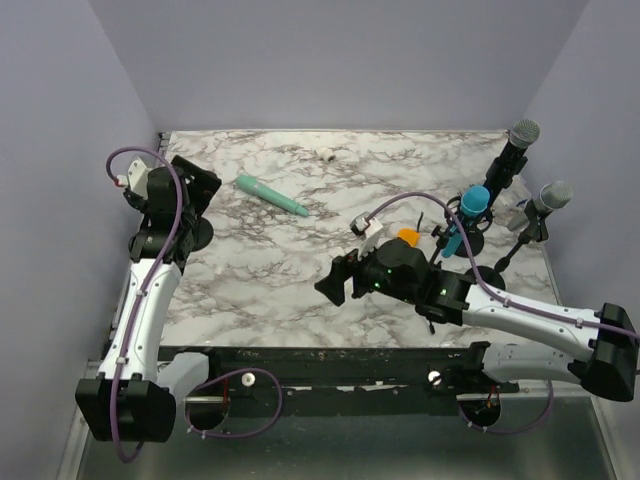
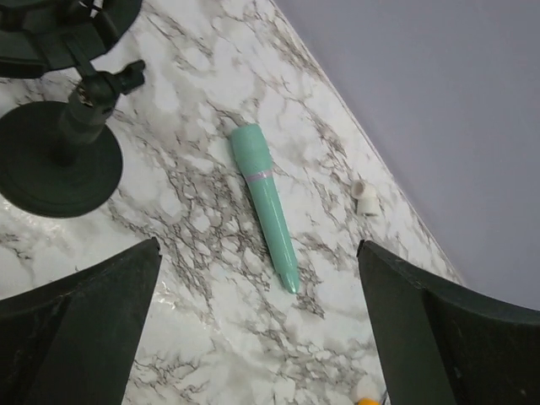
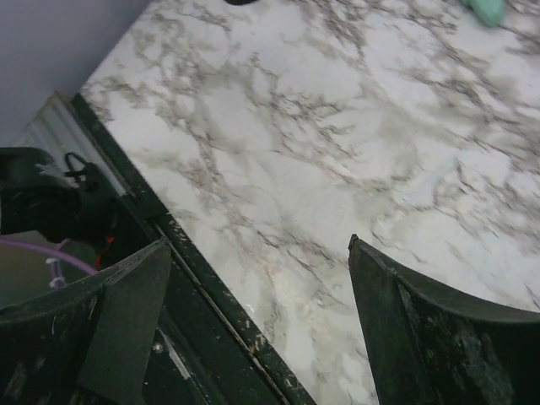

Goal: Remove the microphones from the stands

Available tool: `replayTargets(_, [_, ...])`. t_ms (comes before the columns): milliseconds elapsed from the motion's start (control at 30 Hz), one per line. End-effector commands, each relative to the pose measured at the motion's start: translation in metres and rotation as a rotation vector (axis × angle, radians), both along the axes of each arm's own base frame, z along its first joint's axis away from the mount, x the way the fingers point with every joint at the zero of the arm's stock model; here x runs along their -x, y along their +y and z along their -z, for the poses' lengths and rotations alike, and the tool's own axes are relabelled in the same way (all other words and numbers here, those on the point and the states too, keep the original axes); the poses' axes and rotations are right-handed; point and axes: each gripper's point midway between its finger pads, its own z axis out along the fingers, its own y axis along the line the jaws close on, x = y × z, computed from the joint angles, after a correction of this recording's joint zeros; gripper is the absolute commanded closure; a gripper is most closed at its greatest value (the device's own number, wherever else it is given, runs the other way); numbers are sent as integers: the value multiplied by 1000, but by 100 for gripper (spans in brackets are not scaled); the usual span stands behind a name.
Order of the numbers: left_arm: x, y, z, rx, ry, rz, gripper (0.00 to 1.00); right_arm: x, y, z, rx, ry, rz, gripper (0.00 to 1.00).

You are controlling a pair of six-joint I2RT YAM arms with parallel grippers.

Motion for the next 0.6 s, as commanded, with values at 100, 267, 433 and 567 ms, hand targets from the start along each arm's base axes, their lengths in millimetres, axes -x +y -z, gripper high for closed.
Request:
replayTargets(100, [10, -70, -35, 45, -136, 386, 2, -19, -80, 34, 209, 97, 377, 9])
replayTargets(267, [14, -95, -46, 105, -175, 520, 3, -17, -106, 35, 224, 98, 458, 7])
replayTargets(433, [18, -117, -50, 177, -207, 638, 4, -25, -139, 28, 194, 85, 634, 6])
replayTargets(567, [21, -117, -53, 177, -218, 643, 5, -30, -166, 29, 226, 56, 749, 6])
